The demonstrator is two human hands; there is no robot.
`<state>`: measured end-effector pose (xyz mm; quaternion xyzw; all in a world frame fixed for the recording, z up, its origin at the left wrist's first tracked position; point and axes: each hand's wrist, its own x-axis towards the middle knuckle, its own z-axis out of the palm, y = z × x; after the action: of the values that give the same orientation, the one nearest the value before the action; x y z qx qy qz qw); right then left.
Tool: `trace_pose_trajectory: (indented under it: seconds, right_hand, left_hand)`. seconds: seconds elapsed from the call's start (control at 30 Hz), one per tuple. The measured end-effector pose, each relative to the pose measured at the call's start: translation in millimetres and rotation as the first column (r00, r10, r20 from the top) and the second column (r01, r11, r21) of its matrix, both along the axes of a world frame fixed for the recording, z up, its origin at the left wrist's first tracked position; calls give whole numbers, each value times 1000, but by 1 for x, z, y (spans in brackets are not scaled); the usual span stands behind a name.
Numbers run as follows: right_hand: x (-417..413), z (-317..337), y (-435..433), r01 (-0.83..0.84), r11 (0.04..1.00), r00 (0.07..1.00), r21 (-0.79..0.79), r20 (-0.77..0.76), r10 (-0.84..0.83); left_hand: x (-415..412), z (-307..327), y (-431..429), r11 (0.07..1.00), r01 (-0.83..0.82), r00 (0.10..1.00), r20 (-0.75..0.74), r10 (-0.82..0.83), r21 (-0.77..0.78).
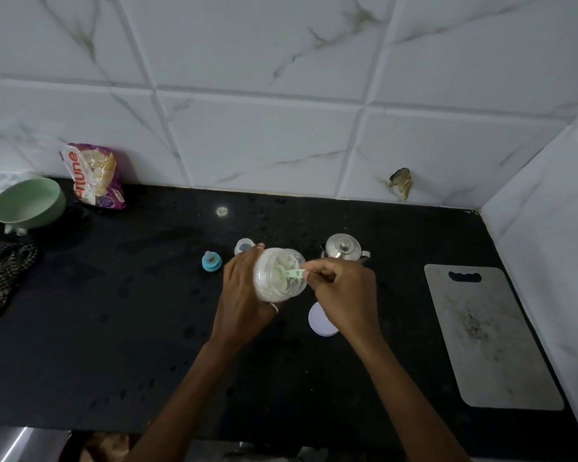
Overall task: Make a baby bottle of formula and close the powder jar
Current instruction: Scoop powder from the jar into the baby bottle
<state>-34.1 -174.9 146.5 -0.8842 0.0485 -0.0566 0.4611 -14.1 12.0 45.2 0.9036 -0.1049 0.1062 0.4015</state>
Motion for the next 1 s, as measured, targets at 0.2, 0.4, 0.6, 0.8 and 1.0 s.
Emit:
trace_pose_trajectory:
  seconds: [0.2,0.4,0.6,0.8,1.0]
  right_hand:
    - [5,9,-14,165,947,979,275,-166,-123]
    - [10,15,-21,211,930,975,300,-137,-177]
    - [25,23,-30,265,890,963,372,-142,-227]
    - [46,35,-36,330,828,943,453,-202,-265]
    - [65,33,-32,377,801,924,465,-252,-288]
  left_hand:
    - [5,13,-5,992,-7,1000,19,9,-123]
    - [5,17,-20,975,-59,998,9,63,-214]
    - [20,15,-42,957,-66,998,-40,57,-282]
    - [45,4,-54,921,-79,996,-60,61,-381]
    - [79,-34,-52,923,-134,982,-174,74,-362]
